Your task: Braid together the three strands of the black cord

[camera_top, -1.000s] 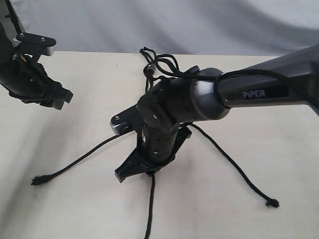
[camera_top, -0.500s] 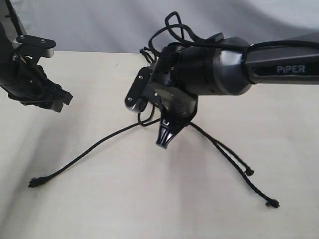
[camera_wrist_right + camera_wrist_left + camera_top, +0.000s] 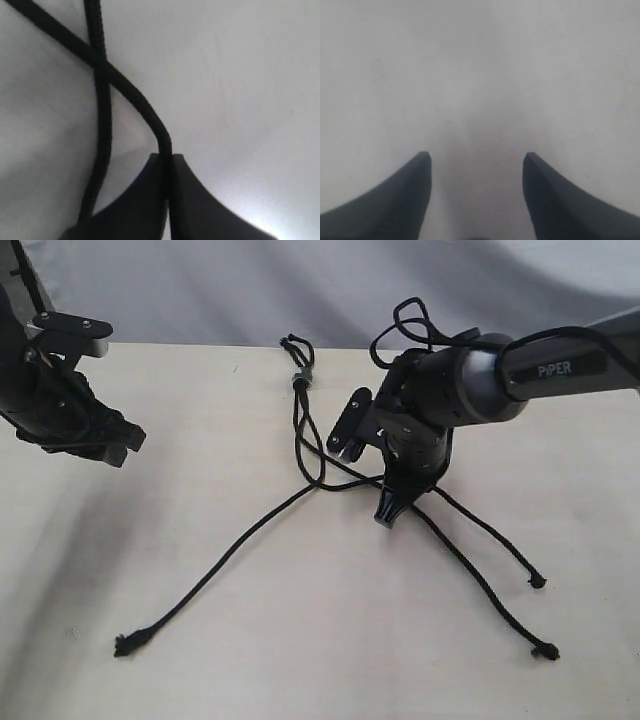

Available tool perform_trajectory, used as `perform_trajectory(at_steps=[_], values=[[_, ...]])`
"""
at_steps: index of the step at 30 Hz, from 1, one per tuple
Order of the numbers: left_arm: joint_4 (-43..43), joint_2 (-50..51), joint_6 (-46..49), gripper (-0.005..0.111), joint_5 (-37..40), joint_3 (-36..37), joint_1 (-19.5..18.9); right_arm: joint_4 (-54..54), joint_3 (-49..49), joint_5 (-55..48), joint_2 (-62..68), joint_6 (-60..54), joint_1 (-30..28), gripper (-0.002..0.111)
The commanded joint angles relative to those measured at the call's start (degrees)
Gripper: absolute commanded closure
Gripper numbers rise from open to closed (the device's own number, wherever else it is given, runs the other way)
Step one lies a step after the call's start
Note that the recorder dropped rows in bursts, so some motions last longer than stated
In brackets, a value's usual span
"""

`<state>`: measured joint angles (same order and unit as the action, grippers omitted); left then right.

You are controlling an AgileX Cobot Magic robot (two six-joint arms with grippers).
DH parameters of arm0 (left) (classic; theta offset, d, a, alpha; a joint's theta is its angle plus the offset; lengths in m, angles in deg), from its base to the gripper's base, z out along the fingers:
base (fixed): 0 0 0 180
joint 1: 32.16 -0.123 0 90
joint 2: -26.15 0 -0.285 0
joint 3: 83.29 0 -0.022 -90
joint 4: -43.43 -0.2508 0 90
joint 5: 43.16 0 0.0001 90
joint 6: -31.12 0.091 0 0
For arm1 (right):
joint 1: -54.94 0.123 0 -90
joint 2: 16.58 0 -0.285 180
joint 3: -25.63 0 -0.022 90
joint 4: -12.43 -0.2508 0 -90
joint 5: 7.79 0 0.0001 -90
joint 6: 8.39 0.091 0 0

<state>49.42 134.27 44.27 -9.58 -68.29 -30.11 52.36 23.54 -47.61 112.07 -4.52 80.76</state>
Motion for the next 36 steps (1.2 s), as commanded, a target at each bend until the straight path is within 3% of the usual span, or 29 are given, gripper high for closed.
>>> perform_trajectory(at_steps=[1,9,13,19,22,25,29,36], values=[[0.6,-0.5,-0.2,0.054,0.1,-0.1,-0.1,-1.6,-0.7,0.3,0.2,-0.5,-0.3,0.108],[0.6,-0.5,-0.2,0.054,0.1,-0.1,-0.1,-4.6,-4.6,-0.3,0.2,-0.5,-0.2,0.108],[0.6,-0.5,-0.2,0.054,0.1,-0.1,-0.1,-13.8,-5.4,-2.7,0.2,-3.2,1.5,0.108],[0.6,-0.5,-0.2,0.054,0.1,-0.1,-0.1,-35.0,-5.4,-6.7,-2.8,-22.7,10.7,0.108],[0.6,-0.5,-0.2,0.054,0.1,-0.1,-0.1,-36.6,-5.4,-5.3,-6.5,-26.6,15.9,0.108],[0.6,-0.5,-0.2,0.054,0.1,-0.1,-0.1,-33.3,-5.4,-3.9,-11.1,-26.4,17.3,0.108],[0.6,-0.5,-0.2,0.054,0.3,-0.1,-0.1,-31.9,-5.4,-2.7,-16.5,-25.0,14.2,0.108],[2.1,-0.5,-0.2,0.054,1.1,-0.1,-0.1,-33.4,-5.4,-1.7,-16.5,-24.0,3.4,0.108]])
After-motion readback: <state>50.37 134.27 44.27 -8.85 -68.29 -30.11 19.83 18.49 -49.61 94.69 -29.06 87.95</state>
